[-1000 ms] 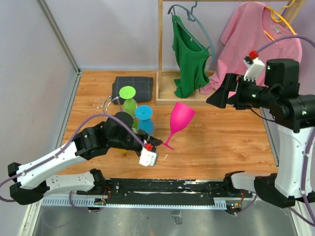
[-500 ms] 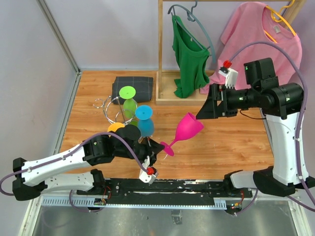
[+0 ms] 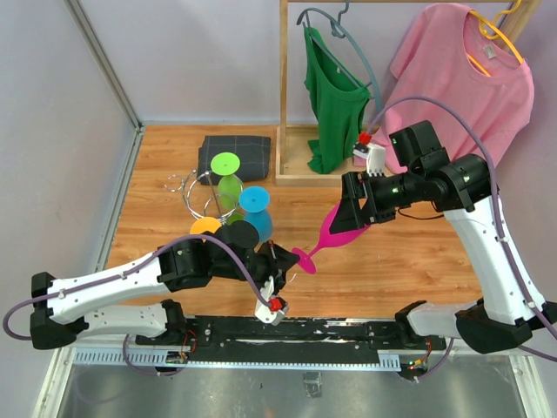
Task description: Take the wine glass off the wine glass rack
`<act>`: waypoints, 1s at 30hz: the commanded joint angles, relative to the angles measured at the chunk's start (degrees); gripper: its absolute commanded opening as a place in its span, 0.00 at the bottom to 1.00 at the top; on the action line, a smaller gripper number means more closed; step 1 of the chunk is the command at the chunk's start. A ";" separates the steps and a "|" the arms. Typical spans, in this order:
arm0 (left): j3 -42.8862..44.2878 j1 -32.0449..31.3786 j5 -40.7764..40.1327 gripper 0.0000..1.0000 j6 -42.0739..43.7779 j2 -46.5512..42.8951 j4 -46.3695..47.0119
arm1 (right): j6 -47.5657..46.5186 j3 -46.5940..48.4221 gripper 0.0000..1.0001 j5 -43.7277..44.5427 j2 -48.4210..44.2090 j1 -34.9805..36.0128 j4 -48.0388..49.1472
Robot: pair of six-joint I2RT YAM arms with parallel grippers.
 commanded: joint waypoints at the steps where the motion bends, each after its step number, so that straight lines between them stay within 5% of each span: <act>1: 1.93 -1.20 -0.53 0.00 1.37 -0.46 2.46 | 0.71 -0.65 0.85 1.29 -0.18 2.30 3.15; 10: -0.92 -1.44 -1.07 0.00 5.13 -2.82 3.49 | 0.79 -4.03 0.01 -0.25 -1.14 2.79 3.50; 13: -1.02 -1.48 -1.22 0.04 4.94 -3.08 4.86 | 1.25 -4.15 0.01 -0.28 -1.91 2.79 3.75; 17: -0.32 -1.53 -4.54 0.55 2.22 -3.92 12.70 | 1.09 1.56 0.01 4.02 -2.24 2.35 1.76; 20: 4.61 -1.42 -7.86 0.73 -2.51 -2.58 17.26 | 0.35 7.97 0.01 8.14 -1.97 -0.24 -0.75; 25: 18.72 -1.42 -18.92 0.79 -16.88 2.69 28.04 | -1.02 10.80 0.01 22.93 -2.70 -6.05 -3.51; 30: 43.30 3.32 -30.59 0.83 -32.04 11.68 27.79 | -0.76 0.02 0.01 44.16 -6.24 -6.73 2.10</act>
